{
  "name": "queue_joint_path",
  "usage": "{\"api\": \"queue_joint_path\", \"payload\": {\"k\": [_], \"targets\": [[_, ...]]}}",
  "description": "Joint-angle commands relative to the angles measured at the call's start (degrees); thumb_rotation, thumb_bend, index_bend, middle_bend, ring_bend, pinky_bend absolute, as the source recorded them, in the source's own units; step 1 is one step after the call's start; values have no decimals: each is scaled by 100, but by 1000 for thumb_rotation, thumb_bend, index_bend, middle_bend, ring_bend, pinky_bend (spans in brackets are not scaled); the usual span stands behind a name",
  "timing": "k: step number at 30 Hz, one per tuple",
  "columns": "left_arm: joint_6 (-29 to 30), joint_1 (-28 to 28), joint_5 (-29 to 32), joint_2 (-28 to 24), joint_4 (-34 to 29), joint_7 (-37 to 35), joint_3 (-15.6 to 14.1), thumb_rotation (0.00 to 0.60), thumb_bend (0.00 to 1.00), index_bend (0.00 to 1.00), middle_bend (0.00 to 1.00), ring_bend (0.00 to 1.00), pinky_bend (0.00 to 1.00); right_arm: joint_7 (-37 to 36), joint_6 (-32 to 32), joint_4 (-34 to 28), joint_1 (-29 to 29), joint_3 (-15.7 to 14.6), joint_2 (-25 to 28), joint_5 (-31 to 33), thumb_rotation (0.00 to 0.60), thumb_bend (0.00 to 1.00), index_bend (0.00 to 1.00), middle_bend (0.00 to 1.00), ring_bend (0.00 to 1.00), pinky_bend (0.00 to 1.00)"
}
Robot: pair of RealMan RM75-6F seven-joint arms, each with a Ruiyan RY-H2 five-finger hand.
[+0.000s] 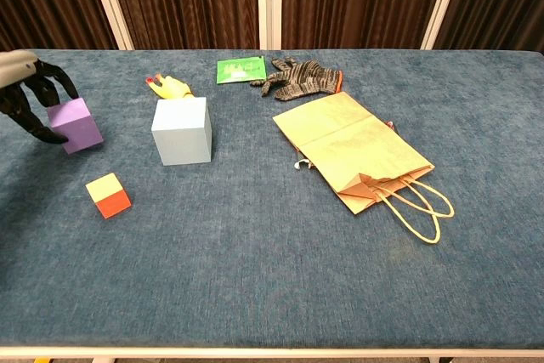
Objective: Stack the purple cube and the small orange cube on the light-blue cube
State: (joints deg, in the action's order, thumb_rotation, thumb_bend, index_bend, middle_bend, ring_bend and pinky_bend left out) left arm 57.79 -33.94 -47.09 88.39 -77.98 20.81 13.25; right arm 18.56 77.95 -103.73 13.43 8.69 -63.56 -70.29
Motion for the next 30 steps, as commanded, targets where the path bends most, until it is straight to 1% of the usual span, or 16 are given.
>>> {"api": "queue_joint_path", "payload": {"k": [1, 6, 9, 11, 15, 20, 24, 27, 30], "targets": [[13, -15, -34, -247, -318, -43, 98, 600, 255, 397, 647, 367, 403, 0, 9, 5, -3, 9, 5, 17, 600, 139, 0, 56, 0, 0], [-13, -170, -171, -640, -993, 84, 208, 600, 256, 397, 647, 367, 403, -78, 24, 14, -10, 36, 7, 37, 600, 138, 0, 56, 0, 0], [-70, -330, -318, -718, -1253, 131, 261, 600, 256, 397, 647, 367, 403, -131, 44, 25, -15, 46, 10, 12, 600, 139, 0, 56, 0, 0], [-161, -457, -344, -721, -1310, 138, 315, 600, 255, 397, 647, 367, 403, -195, 30, 43, -17, 43, 23, -13, 600, 139, 0, 56, 0, 0], [-409, -790, -398, -667, -1295, 222, 373, 600, 255, 397, 647, 367, 403, -349, 1, 71, -28, 58, 87, -21, 600, 139, 0, 56, 0, 0], [-697, -1081, -620, -530, -1083, 211, 260, 600, 255, 397, 647, 367, 403, -422, 15, 82, -35, 81, 130, -35, 600, 139, 0, 56, 0, 0], [-845, -1196, -718, -464, -927, 125, 160, 600, 255, 397, 647, 367, 403, -392, 35, 71, -39, 86, 136, -28, 600, 139, 0, 56, 0, 0], [-836, -1209, -834, -443, -812, 42, 83, 600, 256, 397, 646, 367, 402, -366, 38, 58, -32, 98, 134, -5, 600, 138, 0, 56, 0, 0], [-830, -1222, -817, -458, -764, -35, 70, 600, 255, 397, 646, 367, 401, -341, 30, 52, -24, 104, 125, 19, 600, 139, 0, 56, 0, 0]]}}
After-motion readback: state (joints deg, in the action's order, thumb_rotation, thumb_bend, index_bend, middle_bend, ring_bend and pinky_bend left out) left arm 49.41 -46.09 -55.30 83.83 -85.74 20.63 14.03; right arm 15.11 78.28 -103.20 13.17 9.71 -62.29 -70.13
